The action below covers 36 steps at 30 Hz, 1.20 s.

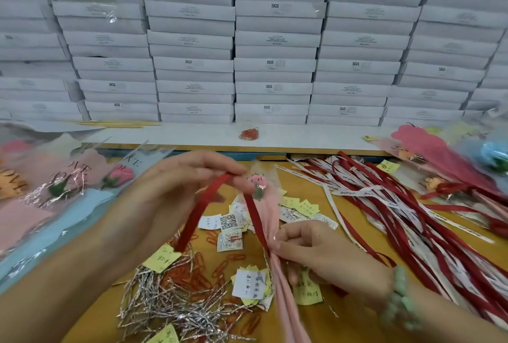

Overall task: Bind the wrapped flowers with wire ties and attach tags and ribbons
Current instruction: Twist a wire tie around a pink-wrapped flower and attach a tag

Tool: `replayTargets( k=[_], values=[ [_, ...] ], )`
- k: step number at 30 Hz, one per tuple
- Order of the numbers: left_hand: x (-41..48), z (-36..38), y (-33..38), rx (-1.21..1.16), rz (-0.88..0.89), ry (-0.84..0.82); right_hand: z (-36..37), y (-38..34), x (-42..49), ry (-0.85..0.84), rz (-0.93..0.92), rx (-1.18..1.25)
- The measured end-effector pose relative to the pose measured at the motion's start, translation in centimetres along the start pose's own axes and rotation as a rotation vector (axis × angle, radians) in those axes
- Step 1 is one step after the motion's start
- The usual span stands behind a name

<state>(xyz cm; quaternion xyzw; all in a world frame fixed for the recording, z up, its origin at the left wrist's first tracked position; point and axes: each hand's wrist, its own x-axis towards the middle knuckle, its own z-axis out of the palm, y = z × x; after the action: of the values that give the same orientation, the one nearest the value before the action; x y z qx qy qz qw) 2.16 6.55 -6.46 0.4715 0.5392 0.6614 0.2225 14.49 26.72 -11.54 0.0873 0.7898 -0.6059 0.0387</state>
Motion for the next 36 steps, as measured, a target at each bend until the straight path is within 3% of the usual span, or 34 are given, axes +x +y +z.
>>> replayTargets(
  k=[8, 19, 23, 27, 30, 32, 36],
  values=[
    [-0.2, 2.4, -2.9, 0.035, -0.055, 0.044, 0.7, -0.2, -0.3, -0.026, -0.038, -0.165],
    [-0.3, 3.5, -3.4, 0.061, -0.112, 0.247, -1.3, -1.4, -1.0, 0.203, -0.067, -0.795],
    [-0.3, 3.5, -4.2, 0.038, -0.142, 0.263, -3.1, -2.6, -1.0, 0.208, -0.084, -0.634],
    [-0.3, 3.8, -4.8, 0.050, -0.241, 0.162, -4.5, -3.6, -0.9, 0.134, -0.134, -0.187],
    [-0.4, 4.2, -4.9, 0.057, -0.323, 0.036, -4.7, -3.6, -0.5, -0.013, -0.244, 0.154],
    [-0.4, 4.6, -4.9, 0.040, -0.361, -0.013, -4.4, -3.3, -0.2, -0.094, -0.338, 0.181],
    [-0.2, 5.2, -5.2, 0.073, -0.349, 0.005, -3.5, -2.6, 0.3, -0.099, -0.477, 0.011]
  ],
)
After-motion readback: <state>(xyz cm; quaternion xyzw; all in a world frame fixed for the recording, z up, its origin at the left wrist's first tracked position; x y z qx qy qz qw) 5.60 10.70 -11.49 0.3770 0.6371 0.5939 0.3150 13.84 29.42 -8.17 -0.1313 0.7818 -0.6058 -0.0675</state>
